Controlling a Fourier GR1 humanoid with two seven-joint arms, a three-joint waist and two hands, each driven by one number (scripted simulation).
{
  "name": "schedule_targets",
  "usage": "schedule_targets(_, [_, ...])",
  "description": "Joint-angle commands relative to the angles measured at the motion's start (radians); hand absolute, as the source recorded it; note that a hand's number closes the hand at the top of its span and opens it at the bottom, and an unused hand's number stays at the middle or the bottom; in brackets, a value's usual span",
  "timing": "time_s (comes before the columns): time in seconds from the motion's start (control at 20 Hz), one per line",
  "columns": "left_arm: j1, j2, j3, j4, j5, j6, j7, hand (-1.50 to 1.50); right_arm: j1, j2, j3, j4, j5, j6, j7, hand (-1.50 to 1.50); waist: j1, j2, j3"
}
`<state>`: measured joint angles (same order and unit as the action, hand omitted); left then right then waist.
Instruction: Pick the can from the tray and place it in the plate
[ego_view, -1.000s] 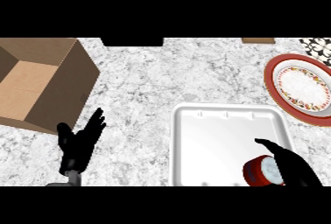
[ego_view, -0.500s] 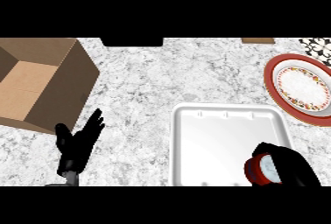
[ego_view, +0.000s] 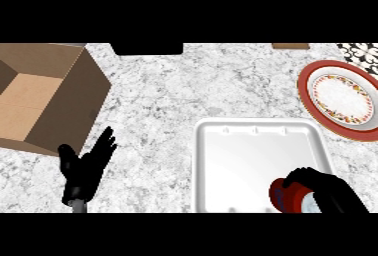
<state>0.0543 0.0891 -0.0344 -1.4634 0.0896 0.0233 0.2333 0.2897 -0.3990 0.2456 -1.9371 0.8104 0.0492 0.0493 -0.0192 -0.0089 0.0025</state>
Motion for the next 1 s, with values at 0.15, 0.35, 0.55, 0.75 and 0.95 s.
schedule_targets(0.15, [0.029,0.018,0.006,-0.032,0.001,-0.009,0.005,0.0,0.157,-0.117,-0.125,-0.112,-0.217,-0.149,-0.48,1.5,-0.009,0.001,0.001])
schedule_targets(0.35, [-0.014,0.001,0.002,0.076,-0.027,-0.007,-0.061,0.0,0.27,-0.054,-0.219,-0.116,-0.395,-0.167,-0.572,1.5,-0.012,0.007,-0.002])
schedule_targets(0.55, [-0.039,-0.038,-0.02,0.073,-0.038,0.022,-0.042,0.0,0.214,-0.071,-0.408,0.011,-0.636,-0.076,-0.6,1.5,0.002,0.009,-0.002])
schedule_targets(0.75, [0.002,-0.007,-0.017,-0.013,-0.008,-0.013,0.009,0.0,0.081,-0.125,-0.539,0.203,-0.804,0.038,-0.594,1.5,0.023,0.009,-0.001])
schedule_targets(0.95, [-0.057,-0.02,-0.023,0.041,-0.034,0.004,0.01,0.0,-0.142,-0.133,-0.567,0.387,-0.877,0.068,-0.55,1.5,0.032,0.012,-0.002])
